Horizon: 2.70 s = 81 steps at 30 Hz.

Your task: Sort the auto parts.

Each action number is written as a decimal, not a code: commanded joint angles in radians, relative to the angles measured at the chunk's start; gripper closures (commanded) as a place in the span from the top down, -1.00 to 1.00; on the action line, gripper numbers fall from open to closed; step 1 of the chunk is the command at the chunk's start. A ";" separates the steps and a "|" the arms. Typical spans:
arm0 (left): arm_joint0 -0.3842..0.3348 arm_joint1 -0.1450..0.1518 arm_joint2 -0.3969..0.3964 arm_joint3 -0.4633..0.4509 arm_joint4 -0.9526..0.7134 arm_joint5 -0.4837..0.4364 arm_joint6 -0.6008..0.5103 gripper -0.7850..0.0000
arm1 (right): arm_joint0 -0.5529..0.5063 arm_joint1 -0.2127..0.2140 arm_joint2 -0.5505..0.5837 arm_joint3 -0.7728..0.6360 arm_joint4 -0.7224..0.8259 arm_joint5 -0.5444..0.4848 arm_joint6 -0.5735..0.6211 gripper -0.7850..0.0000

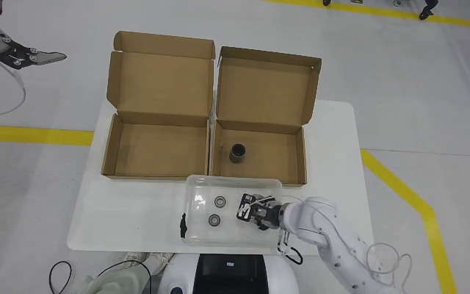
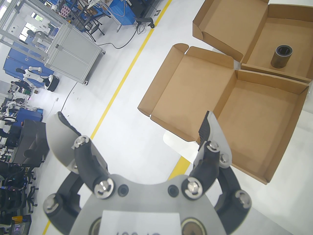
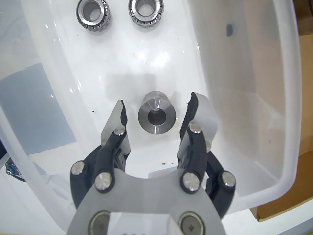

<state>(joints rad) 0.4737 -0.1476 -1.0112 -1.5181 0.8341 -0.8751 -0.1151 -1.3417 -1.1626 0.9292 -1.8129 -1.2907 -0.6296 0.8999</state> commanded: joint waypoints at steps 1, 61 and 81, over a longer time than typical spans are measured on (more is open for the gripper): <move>0.000 0.000 0.000 0.000 0.000 0.000 0.000 1.00 | 0.005 0.000 -0.005 0.008 0.003 0.004 0.001 0.16; 0.000 0.000 0.000 0.000 0.000 0.000 0.000 1.00 | 0.143 -0.011 -0.031 -0.045 0.131 -0.063 -0.618 -1.00; 0.000 0.000 0.000 0.000 0.000 0.000 0.000 1.00 | 0.294 -0.039 -0.025 -0.091 0.158 -0.077 -0.797 -1.00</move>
<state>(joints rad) 0.4737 -0.1476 -1.0112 -1.5181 0.8341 -0.8751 -0.1151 -1.0562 -1.2003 0.9035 -1.9037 -1.1382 -0.7015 0.1074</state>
